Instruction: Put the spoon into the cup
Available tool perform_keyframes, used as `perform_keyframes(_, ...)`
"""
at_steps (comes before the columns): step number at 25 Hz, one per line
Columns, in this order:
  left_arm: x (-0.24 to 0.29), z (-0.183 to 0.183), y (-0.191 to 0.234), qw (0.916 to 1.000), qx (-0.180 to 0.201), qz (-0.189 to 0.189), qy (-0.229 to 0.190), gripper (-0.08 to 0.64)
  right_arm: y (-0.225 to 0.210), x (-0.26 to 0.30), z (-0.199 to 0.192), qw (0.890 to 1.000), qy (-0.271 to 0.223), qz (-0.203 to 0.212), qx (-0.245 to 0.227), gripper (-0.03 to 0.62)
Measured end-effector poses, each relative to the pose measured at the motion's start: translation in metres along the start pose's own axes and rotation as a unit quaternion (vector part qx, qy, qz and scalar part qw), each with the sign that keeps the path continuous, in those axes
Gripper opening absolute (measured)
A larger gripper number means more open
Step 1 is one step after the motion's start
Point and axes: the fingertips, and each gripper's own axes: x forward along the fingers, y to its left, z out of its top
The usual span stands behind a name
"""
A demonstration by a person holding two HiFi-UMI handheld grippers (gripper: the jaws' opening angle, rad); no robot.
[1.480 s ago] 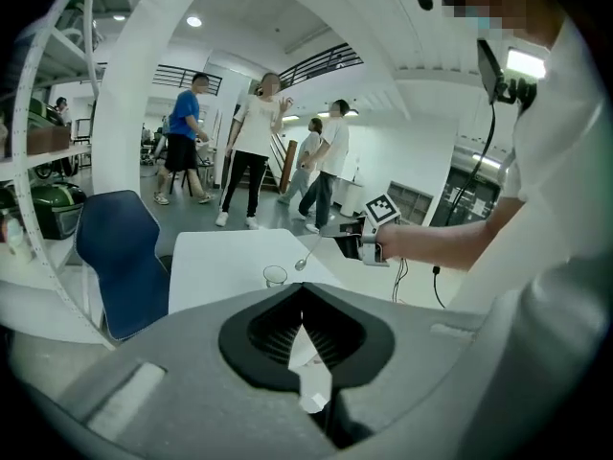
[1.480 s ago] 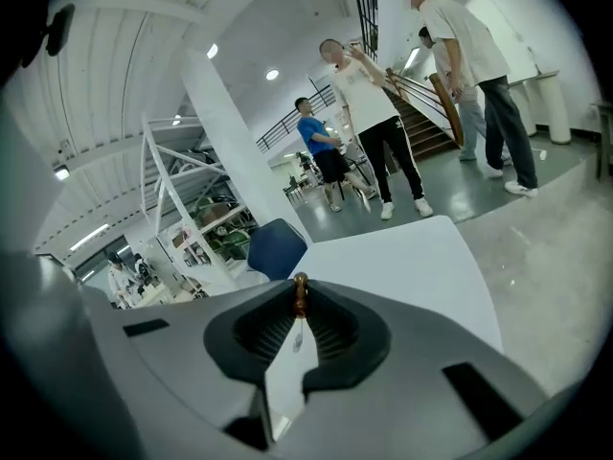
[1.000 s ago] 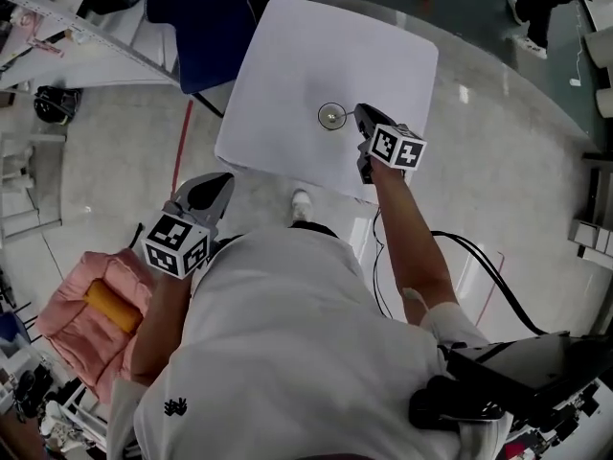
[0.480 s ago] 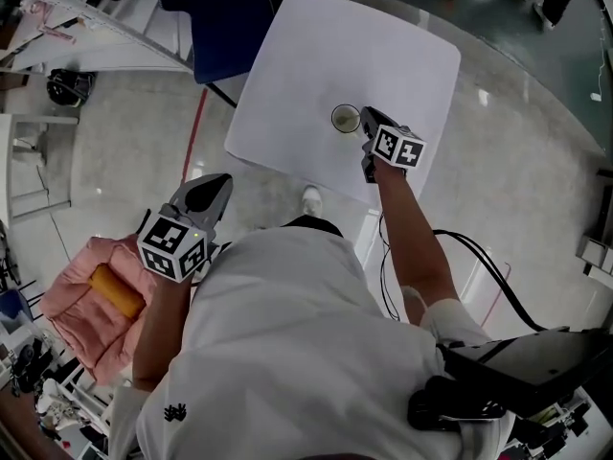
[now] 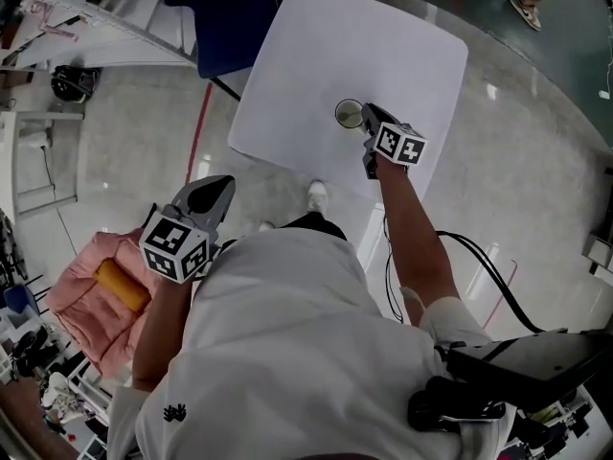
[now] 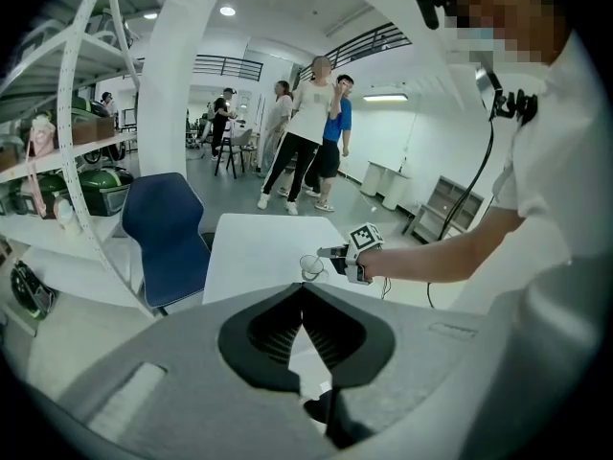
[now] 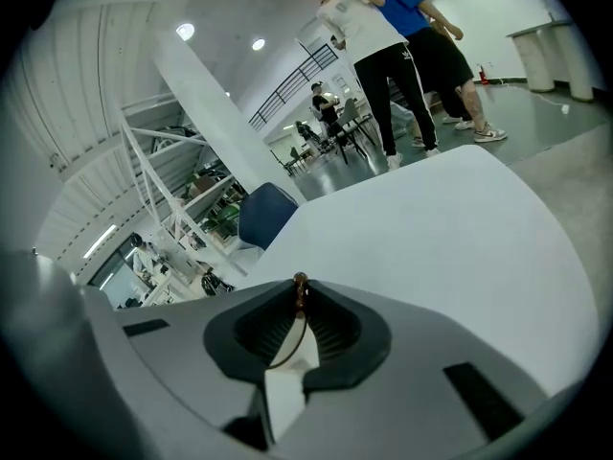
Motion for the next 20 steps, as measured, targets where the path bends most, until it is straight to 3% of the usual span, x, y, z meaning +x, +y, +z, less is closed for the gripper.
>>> perform_keyframes(4, -0.003, -0.002, 0.000, 1.0000, -0.001, 0.000, 0.003, 0.011, 0.000, 0.002, -0.003, 1.000, 0.000, 0.008, -0.002, 0.049)
perform_keyframes(8, -0.008, -0.003, 0.001, 1.0000, 0.000, 0.001, 0.000, 0.009, 0.002, 0.002, -0.003, 1.000, -0.003, 0.014, -0.002, 0.103)
perform_keyframes(13, -0.017, -0.008, 0.006, 1.0000, -0.001, 0.001, -0.007, 0.010, 0.005, -0.001, 0.001, 1.000, -0.004, -0.001, -0.015, 0.178)
perform_keyframes(20, -0.039, -0.016, 0.010, 0.9996, 0.003, -0.012, -0.026, 0.009, 0.015, -0.030, 0.010, 0.999, -0.029, -0.023, -0.027, 0.210)
